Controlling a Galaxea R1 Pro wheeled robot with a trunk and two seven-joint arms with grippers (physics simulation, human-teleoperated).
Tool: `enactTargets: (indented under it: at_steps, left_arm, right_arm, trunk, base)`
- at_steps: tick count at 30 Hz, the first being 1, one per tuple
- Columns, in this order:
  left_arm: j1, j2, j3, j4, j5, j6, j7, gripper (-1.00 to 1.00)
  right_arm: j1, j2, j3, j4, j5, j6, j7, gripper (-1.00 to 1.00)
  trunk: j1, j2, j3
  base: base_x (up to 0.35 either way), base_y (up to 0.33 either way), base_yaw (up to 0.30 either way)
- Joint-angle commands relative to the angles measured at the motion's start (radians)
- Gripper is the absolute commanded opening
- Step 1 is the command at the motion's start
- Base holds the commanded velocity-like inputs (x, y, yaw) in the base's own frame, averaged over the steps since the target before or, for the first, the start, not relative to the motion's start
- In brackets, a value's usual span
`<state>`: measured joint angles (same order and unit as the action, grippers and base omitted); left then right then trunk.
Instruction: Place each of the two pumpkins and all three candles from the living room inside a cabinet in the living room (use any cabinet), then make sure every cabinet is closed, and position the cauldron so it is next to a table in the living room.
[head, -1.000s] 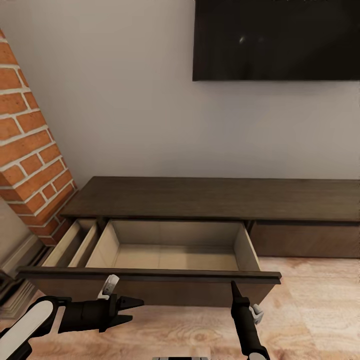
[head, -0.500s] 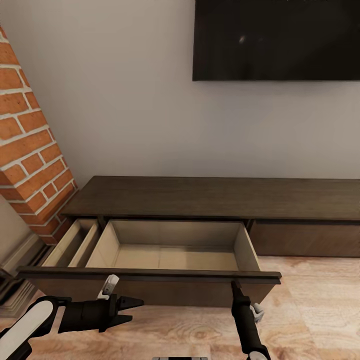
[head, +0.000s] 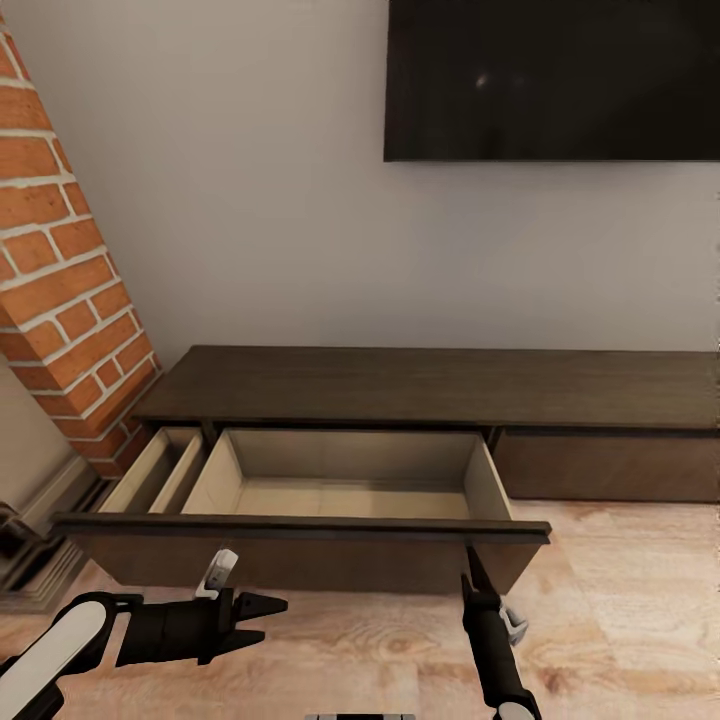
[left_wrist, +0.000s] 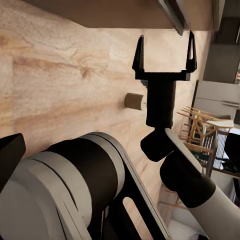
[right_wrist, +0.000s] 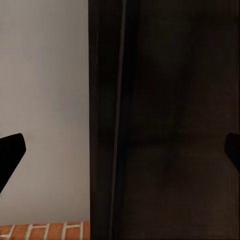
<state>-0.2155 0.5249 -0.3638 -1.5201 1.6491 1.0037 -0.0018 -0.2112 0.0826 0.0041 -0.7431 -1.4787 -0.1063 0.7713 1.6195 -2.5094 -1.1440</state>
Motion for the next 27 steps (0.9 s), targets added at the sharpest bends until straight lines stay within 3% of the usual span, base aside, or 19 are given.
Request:
enactTargets:
  at_steps: [1,16,22,24,27]
  left_arm:
    - [-0.001,0.001,-0.001,0.000,0.001,0.001,0.000,1.00]
    - [-0.001,0.001,-0.001,0.001,0.001,0.001,0.000,1.00]
    - [-0.001,0.010,0.007,0.002,0.000,0.001,0.000,1.00]
    - [-0.002,0.012,0.008,0.002,0.000,0.000,0.003,1.00]
    - [-0.002,0.013,0.006,0.001,0.000,0.000,0.009,1.00]
  right_arm:
    - [0.000,0.000,0.001,0.001,-0.003,-0.003,0.003,1.00]
    - [-0.009,-0.005,0.002,0.000,-0.003,0.009,-0.007,1.00]
    - [-0.034,-0.009,0.061,0.042,-0.005,0.016,-0.012,1.00]
    - [-0.036,-0.009,0.066,0.045,-0.006,0.073,-0.048,1.00]
    - [-0.037,-0.009,0.067,0.041,-0.005,0.266,-0.188,1.00]
  trunk:
    - [-0.001,0.000,-0.001]
    - [-0.001,0.000,-0.001]
    - [-0.001,0.000,-0.001]
    - [-0.001,0.000,-0.001]
    - [-0.002,0.000,0.007]
  base:
    - [-0.230,0.000,0.000]
    - [-0.220,0.000,0.000]
    - [-0.088,0.000,0.000]
    - [-0.012,0.000,0.000]
    - [-0.004,0.000,0.000]
